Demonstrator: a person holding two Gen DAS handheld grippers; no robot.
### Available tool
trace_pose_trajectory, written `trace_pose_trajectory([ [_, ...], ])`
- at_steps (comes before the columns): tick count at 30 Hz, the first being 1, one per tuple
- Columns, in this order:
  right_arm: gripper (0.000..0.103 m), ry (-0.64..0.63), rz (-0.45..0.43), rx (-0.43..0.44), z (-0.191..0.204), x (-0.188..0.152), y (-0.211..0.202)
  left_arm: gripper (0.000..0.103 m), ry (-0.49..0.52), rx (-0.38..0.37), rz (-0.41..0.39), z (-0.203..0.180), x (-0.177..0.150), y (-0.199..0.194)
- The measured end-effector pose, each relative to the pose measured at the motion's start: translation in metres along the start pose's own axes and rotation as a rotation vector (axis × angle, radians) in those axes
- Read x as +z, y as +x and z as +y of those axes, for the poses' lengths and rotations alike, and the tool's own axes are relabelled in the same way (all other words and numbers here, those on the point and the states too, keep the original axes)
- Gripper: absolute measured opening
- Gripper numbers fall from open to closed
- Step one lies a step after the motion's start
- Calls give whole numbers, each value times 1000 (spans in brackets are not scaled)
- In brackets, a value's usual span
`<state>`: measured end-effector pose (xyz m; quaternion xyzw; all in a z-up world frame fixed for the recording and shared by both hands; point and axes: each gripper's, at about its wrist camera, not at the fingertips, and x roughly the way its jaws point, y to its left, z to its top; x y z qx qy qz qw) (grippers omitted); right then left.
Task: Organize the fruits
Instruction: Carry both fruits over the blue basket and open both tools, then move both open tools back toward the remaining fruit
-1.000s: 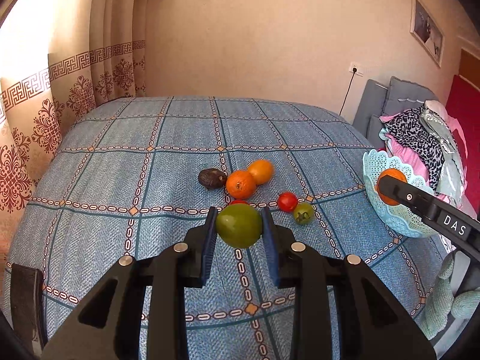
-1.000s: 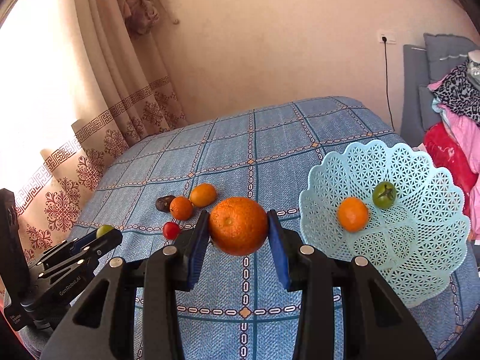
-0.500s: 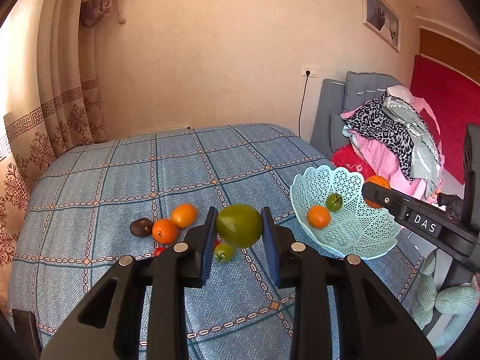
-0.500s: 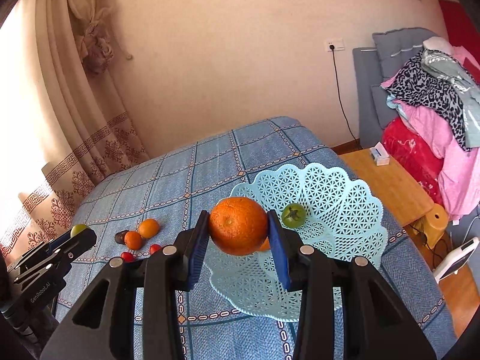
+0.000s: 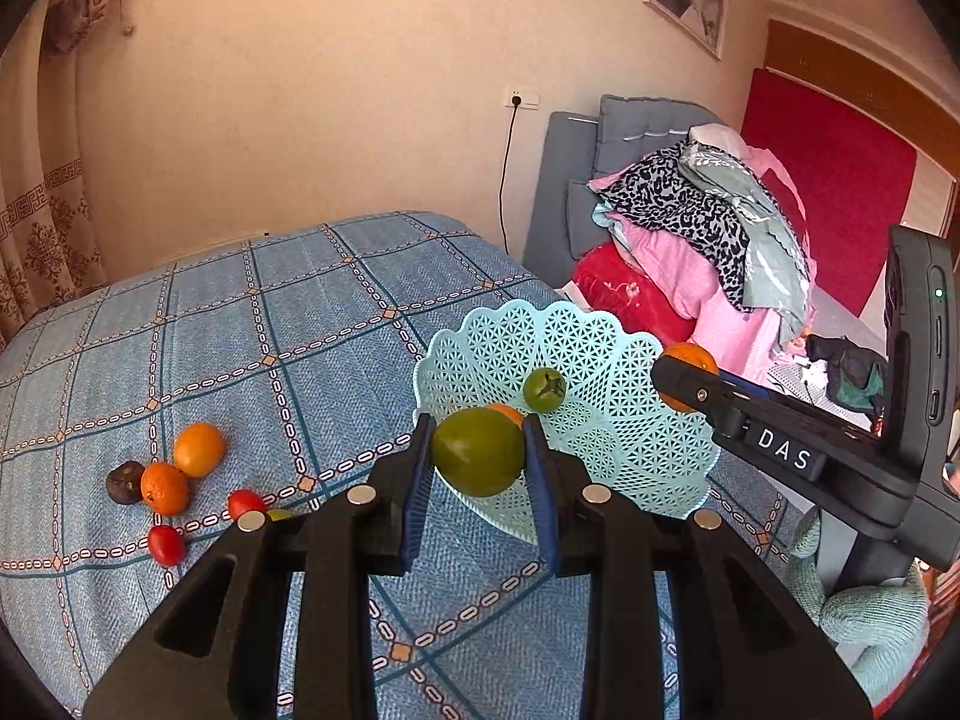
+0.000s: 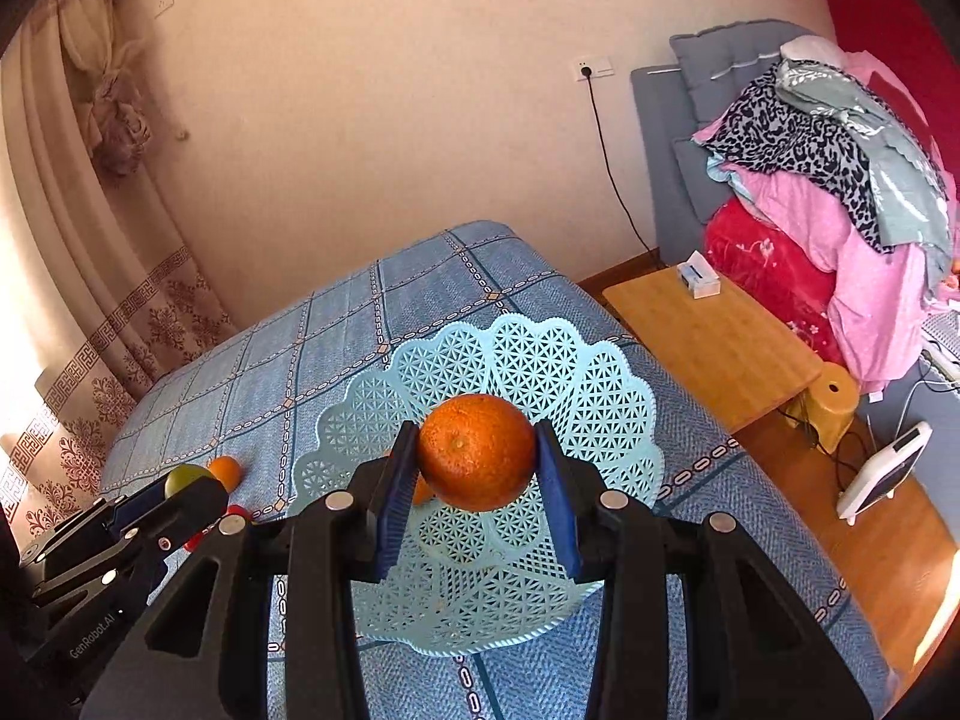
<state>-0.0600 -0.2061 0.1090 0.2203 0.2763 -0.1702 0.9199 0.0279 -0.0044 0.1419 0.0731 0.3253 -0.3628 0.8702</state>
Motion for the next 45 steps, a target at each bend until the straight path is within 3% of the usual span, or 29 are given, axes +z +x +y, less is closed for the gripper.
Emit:
trace_pose_trajectory([
  [17, 39, 34, 27, -31, -14, 2, 12, 30, 46, -61, 34, -18, -2, 26],
  [18, 40, 34, 27, -32, -14, 1, 12, 34, 45, -62, 37, -18, -2, 27],
  [19, 41, 34, 24, -35, -13, 1, 11, 50, 43, -61, 39, -18, -3, 28],
  [21, 41, 37, 18, -34, -13, 1, 10, 71, 32, -53, 24, -17, -3, 28],
  [29, 41, 55, 8, -39, -17, 3, 8, 74, 27, -9, -12, -8, 1, 19],
  [32, 41, 52, 8, -33, -15, 3, 8, 83, 21, 27, -28, -3, 4, 15],
  [35, 56, 40, -6, -33, -10, 2, 5, 87, 15, 58, -47, 2, 8, 8],
  [37, 56, 29, -7, -27, -7, 1, 4, 94, 8, 79, -60, 8, 11, 4],
  [45, 57, 0, 1, -4, 7, -3, 4, 96, -48, 112, -84, 31, 18, -13],
])
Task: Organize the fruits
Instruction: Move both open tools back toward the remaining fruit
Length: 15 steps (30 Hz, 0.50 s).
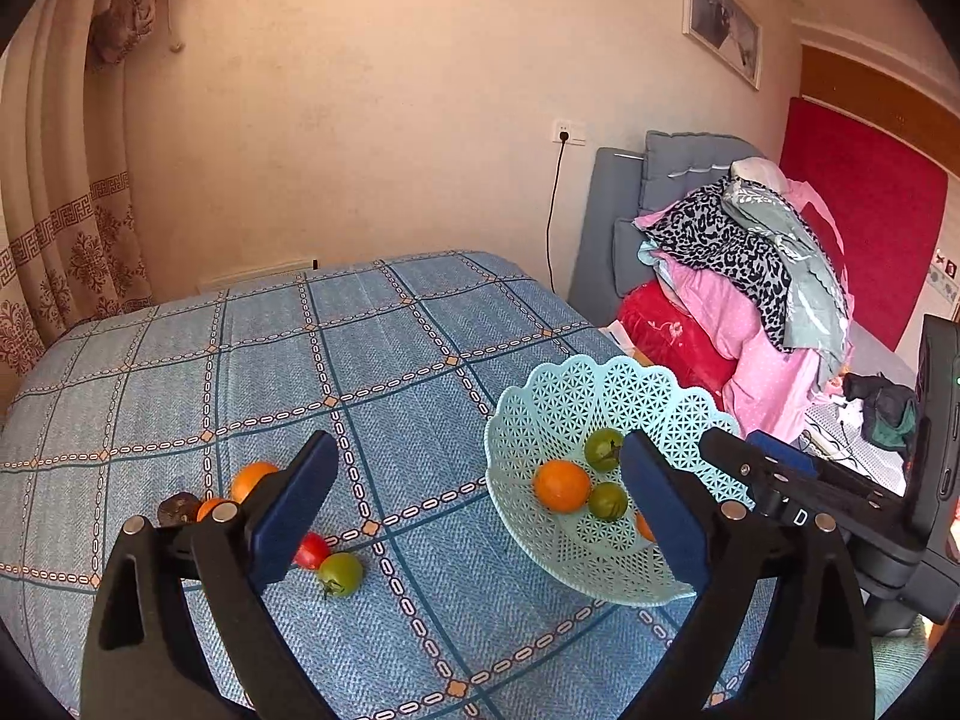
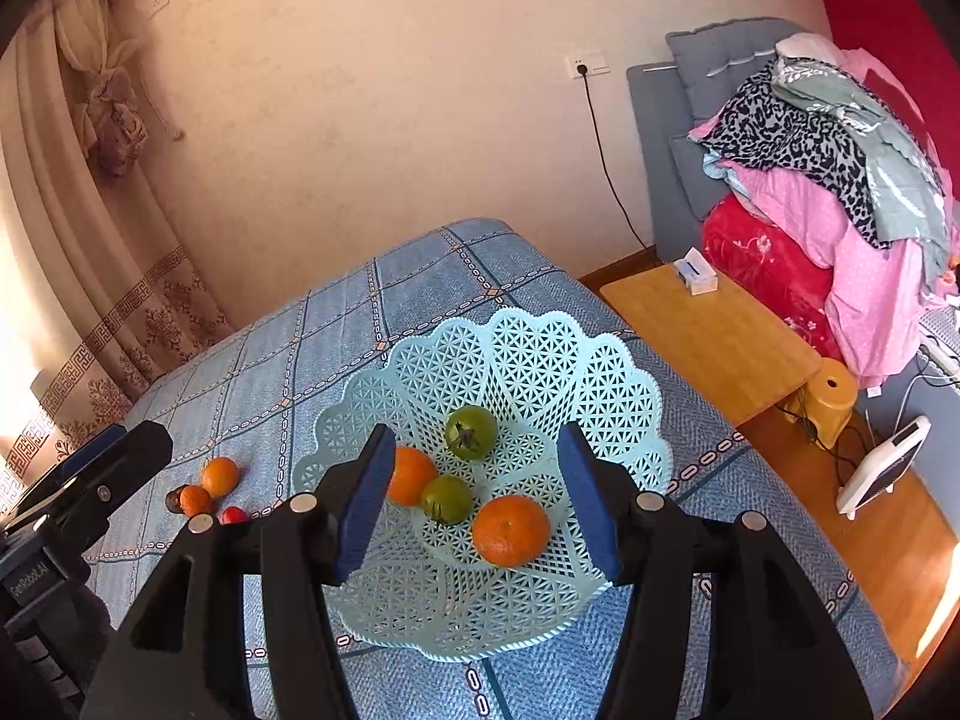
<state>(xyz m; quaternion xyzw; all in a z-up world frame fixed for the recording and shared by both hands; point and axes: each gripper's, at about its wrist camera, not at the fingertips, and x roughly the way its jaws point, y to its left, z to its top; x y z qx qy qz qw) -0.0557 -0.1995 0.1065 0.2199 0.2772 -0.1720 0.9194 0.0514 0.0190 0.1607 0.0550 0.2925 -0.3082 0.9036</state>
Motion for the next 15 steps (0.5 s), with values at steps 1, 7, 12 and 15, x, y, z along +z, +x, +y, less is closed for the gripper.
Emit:
trace_pose_trajectory([
  [1, 59, -5, 0, 4, 2, -1, -1, 97, -4, 6, 0, 3, 1, -1],
  [7, 62, -43, 5, 36, 15, -6, -7, 98, -16, 46, 0, 19, 5, -6],
  [12, 63, -69, 16, 60, 28, -10, -9, 100, -3, 88, -16, 34, 8, -18],
  [15, 63, -88, 19, 72, 35, -14, -11, 100, -9, 108, -12, 49, 8, -21],
])
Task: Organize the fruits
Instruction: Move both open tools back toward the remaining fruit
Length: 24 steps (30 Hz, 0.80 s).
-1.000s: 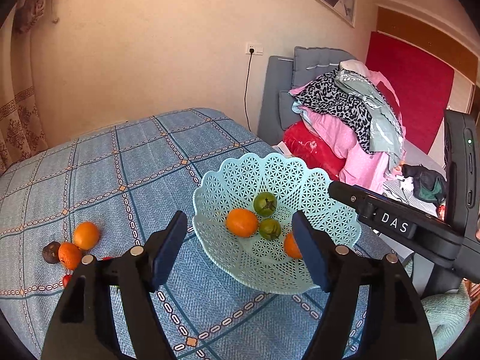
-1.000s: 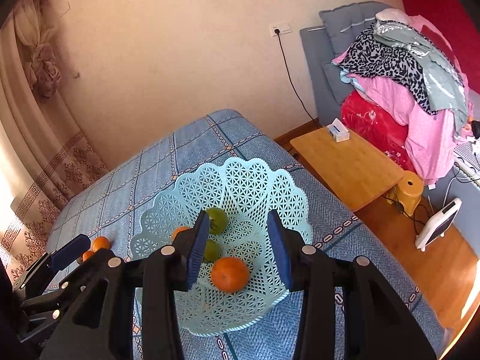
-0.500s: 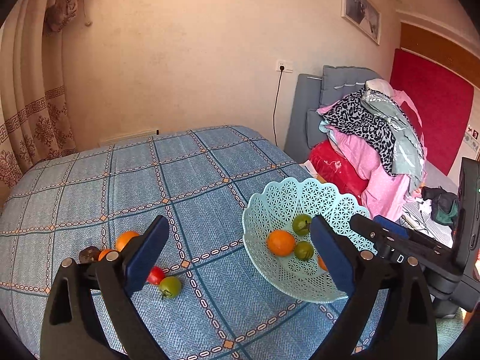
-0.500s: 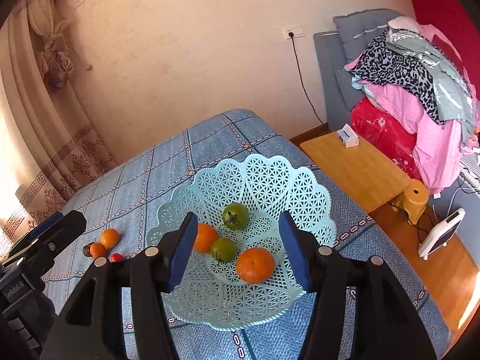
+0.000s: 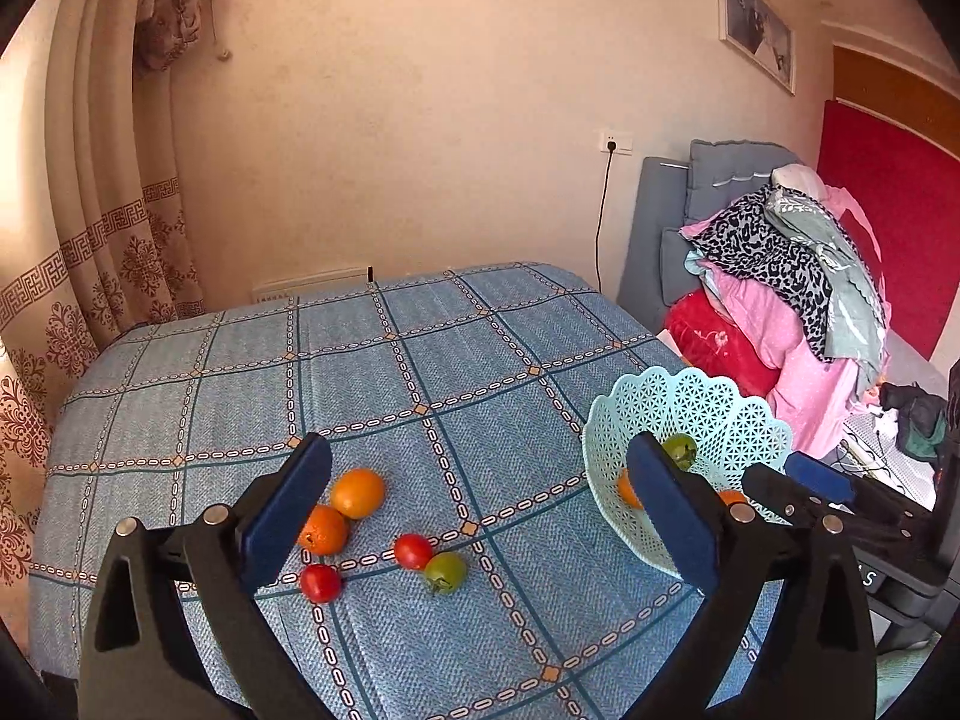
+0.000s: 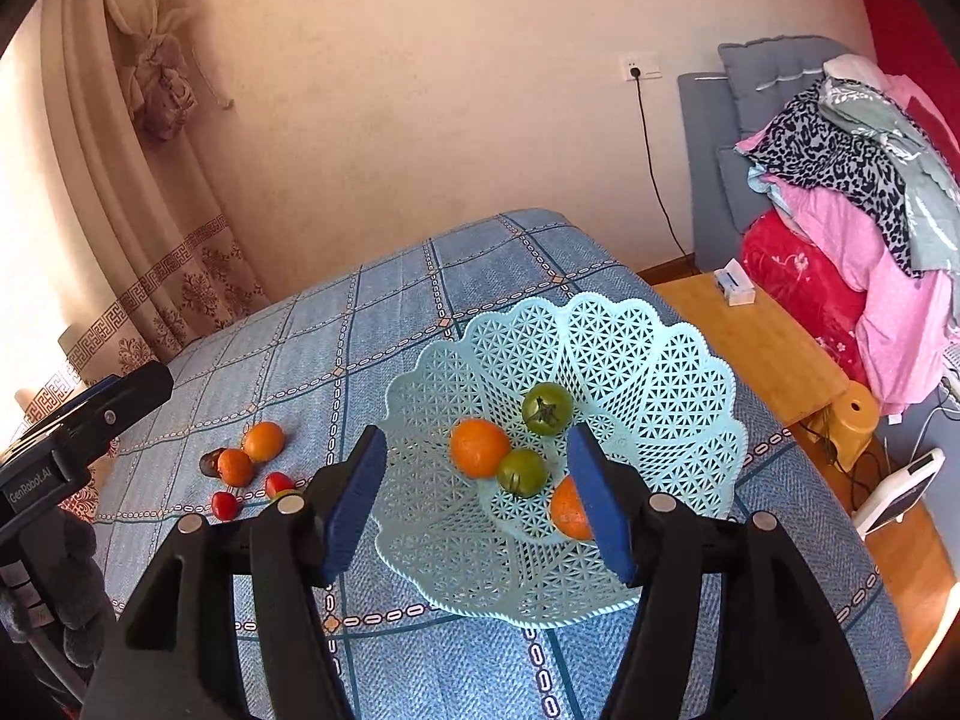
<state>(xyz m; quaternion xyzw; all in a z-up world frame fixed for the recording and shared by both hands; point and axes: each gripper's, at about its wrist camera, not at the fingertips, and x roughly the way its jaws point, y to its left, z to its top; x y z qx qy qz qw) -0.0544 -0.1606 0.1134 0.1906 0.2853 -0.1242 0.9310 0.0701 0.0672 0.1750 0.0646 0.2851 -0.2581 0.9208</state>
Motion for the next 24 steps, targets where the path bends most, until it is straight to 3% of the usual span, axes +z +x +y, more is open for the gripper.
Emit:
trace_pose_trajectory([
  [6, 63, -38, 18, 26, 16, -5, 3, 100, -21, 64, 24, 33, -3, 2],
  [12, 63, -52, 37, 56, 35, -7, 10, 100, -74, 82, 69, 69, -5, 10],
  [24, 67, -116, 82, 96, 78, -13, 25, 100, -169, 175, 180, 132, -23, 54],
])
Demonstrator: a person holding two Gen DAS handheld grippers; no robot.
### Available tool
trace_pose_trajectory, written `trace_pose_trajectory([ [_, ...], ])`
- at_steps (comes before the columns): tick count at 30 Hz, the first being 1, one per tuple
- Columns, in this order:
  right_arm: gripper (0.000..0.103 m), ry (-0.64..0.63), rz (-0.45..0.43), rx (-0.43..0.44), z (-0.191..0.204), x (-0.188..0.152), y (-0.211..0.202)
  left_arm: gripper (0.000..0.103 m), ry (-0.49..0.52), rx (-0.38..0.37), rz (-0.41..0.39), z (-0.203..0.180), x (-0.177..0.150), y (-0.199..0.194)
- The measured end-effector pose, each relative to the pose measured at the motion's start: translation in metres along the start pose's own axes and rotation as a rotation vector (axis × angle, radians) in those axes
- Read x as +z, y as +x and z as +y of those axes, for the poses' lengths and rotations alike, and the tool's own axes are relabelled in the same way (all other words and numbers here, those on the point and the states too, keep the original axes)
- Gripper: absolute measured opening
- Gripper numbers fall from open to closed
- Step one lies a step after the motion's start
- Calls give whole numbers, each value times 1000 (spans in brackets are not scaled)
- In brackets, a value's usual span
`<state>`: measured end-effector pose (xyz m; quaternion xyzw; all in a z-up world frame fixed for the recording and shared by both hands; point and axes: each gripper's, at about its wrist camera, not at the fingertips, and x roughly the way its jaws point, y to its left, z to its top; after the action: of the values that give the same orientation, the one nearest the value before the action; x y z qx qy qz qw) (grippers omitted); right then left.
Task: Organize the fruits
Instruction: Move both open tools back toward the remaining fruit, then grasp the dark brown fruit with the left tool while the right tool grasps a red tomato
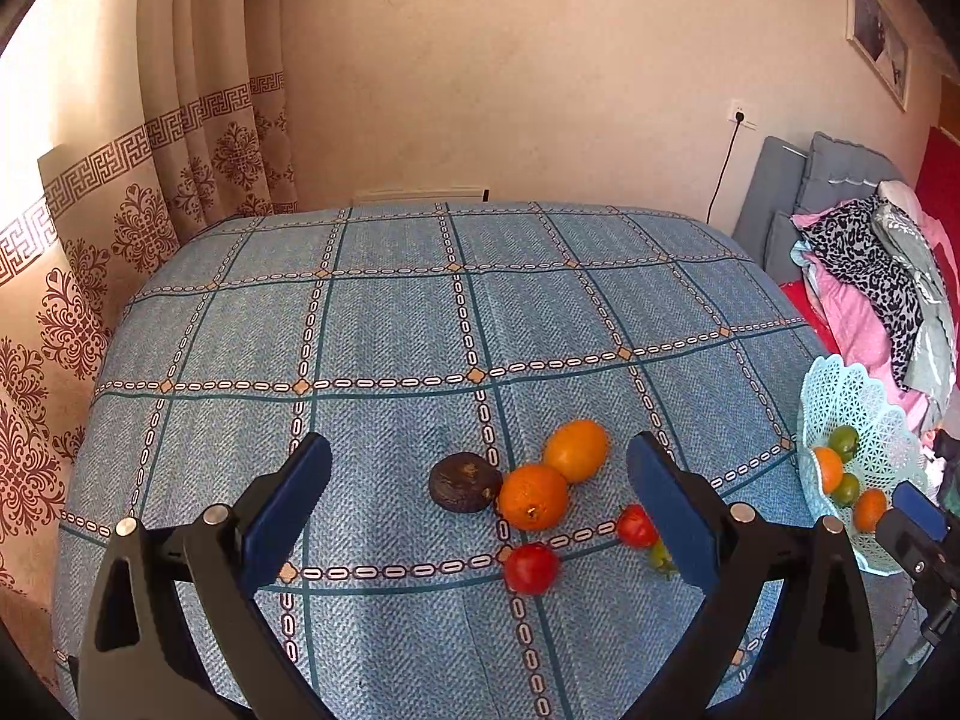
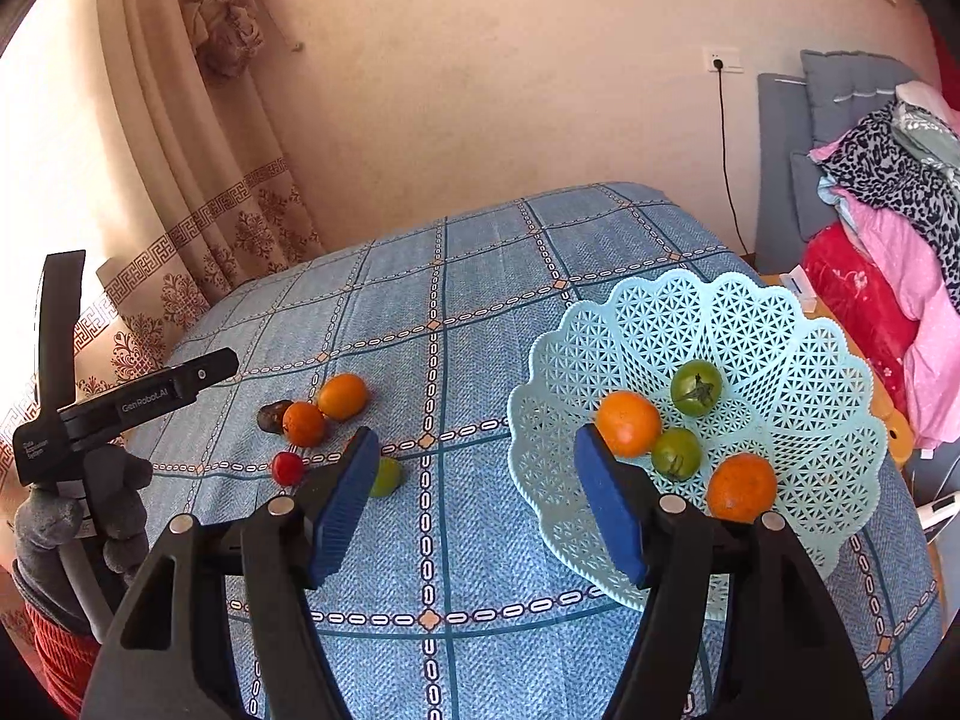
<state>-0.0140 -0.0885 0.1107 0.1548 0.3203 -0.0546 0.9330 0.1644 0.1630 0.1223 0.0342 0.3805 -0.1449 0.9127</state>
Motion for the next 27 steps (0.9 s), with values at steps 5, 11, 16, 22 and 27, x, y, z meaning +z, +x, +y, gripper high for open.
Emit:
trace_pose_trajectory([
  [5, 67, -22, 11, 9, 13, 2, 7, 100, -49, 1, 75, 16, 0, 29],
  [11, 67, -34, 33, 2, 19, 0, 15, 100, -125, -19, 161, 25, -1, 60],
  [16, 67, -24, 43, -5, 18, -2, 21, 100, -130, -14, 184, 23, -2, 74],
  [22, 67, -16, 50, -7, 17, -3, 26, 86, -147, 24, 192, 26, -3, 84],
  [27, 67, -12, 58, -11, 16, -4, 32, 83, -161, 22, 208, 32, -5, 91],
])
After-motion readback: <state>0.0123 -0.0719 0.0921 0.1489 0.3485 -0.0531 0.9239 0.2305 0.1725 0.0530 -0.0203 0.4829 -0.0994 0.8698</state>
